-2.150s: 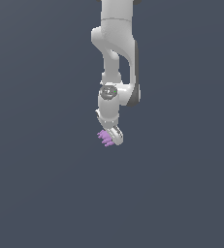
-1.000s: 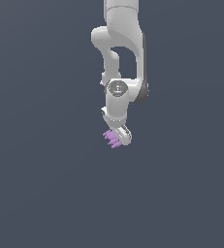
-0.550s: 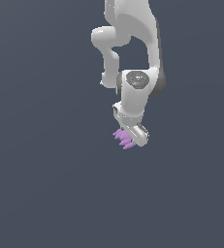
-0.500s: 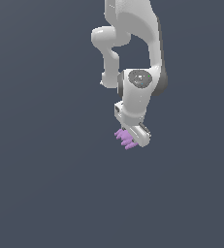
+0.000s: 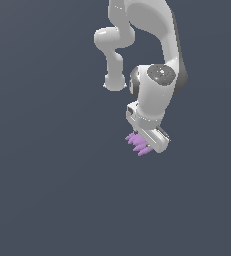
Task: Pick up the object and move it to a goal position.
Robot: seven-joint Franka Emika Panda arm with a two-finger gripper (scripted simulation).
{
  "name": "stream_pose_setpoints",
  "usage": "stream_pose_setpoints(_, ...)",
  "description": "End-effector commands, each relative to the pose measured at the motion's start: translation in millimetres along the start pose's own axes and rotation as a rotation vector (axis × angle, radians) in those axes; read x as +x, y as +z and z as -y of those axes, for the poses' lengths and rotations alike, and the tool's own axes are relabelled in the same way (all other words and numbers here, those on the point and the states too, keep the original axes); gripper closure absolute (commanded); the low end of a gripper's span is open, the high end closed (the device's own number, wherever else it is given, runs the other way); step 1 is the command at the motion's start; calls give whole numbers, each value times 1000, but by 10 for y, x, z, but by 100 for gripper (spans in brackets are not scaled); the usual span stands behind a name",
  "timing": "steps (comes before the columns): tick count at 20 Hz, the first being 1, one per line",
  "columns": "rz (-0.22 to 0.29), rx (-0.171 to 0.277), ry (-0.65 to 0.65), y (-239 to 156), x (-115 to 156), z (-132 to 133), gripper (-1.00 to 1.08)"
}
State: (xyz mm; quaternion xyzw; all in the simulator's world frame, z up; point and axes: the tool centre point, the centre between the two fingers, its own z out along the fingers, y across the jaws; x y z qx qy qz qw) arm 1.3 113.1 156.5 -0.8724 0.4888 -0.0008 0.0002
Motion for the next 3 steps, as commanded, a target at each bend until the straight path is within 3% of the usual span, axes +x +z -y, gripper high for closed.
stream_pose_setpoints(1,0,-1,1,-30,-11,34,108)
stream_pose_setpoints(3,0,-1,1,-36,-13,41,108)
